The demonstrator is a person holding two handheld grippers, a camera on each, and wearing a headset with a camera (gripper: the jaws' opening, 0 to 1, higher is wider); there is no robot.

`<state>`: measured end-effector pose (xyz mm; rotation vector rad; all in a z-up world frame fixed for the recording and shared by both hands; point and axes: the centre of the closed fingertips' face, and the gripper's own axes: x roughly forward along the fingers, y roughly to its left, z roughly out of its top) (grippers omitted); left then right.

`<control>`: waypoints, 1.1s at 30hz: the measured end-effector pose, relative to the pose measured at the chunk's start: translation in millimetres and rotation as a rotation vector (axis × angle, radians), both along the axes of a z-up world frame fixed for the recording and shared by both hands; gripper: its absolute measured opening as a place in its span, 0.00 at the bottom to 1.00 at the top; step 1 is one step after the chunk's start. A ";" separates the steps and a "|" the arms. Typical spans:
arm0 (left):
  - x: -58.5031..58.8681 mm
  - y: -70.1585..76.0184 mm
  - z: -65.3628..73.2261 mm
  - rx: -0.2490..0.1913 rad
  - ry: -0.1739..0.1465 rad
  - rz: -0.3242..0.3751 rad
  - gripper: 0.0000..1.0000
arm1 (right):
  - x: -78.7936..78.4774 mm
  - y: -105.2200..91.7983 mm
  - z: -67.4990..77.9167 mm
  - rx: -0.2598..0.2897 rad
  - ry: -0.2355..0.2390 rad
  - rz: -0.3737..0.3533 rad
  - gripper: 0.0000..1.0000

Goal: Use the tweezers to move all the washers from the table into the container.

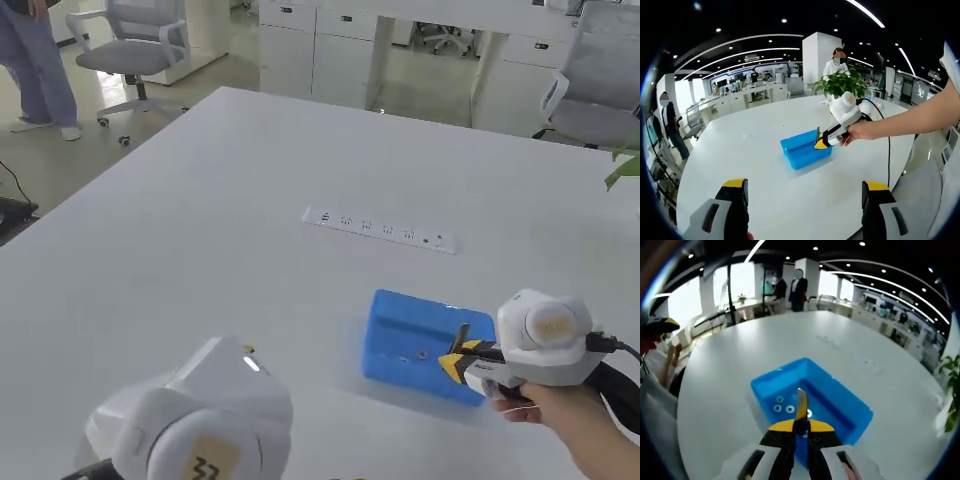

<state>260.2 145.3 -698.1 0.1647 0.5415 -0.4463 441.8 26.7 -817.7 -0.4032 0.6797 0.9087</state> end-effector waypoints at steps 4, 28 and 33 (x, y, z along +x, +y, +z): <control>-1.5 0.0 1.0 0.012 -0.002 -0.004 0.96 | 5.0 2.0 -0.7 0.010 0.012 -0.004 0.04; 13.1 -46.9 26.7 0.009 -0.049 -0.262 0.50 | -39.7 -8.8 89.2 0.110 -0.142 -0.026 0.04; 25.3 -68.4 28.8 -0.054 -0.045 -0.334 0.34 | -72.9 -9.2 95.3 0.068 -0.180 0.009 0.04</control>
